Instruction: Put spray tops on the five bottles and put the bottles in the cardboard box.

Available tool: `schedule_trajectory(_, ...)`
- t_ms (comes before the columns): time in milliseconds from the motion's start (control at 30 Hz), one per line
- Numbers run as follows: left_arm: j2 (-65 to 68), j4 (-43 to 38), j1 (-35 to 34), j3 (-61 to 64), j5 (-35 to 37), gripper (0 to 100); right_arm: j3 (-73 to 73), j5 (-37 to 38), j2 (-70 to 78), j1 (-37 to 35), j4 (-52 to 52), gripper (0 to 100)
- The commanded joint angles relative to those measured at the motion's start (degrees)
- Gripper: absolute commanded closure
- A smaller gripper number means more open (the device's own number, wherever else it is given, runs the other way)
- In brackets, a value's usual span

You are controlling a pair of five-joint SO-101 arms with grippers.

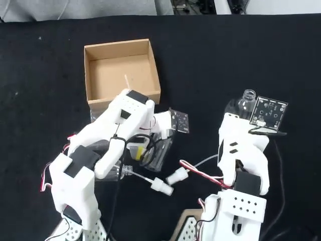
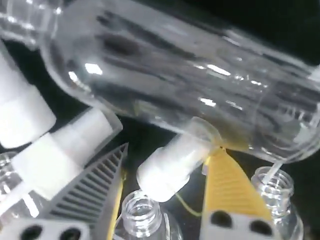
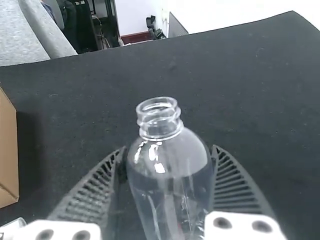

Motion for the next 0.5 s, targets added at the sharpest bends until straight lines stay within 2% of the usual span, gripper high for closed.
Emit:
schedule_trajectory(0, -0.4, -0.5, -0.3, -2.2, 0.7, 84, -0.9, 0.0, -1.5, 1.1, -1.6, 84.0)
schedule_trajectory(133, -0.4, -0.3, -0.5, -2.1, 0.7, 89, -0.9, 0.0, -1.5, 1.2, -1.6, 84.0)
schedule_trajectory(467, -1.0, 0.1, -1.0, -2.0, 0.9, 89, -0.9, 0.0, -1.5, 1.3, -1.6, 84.0)
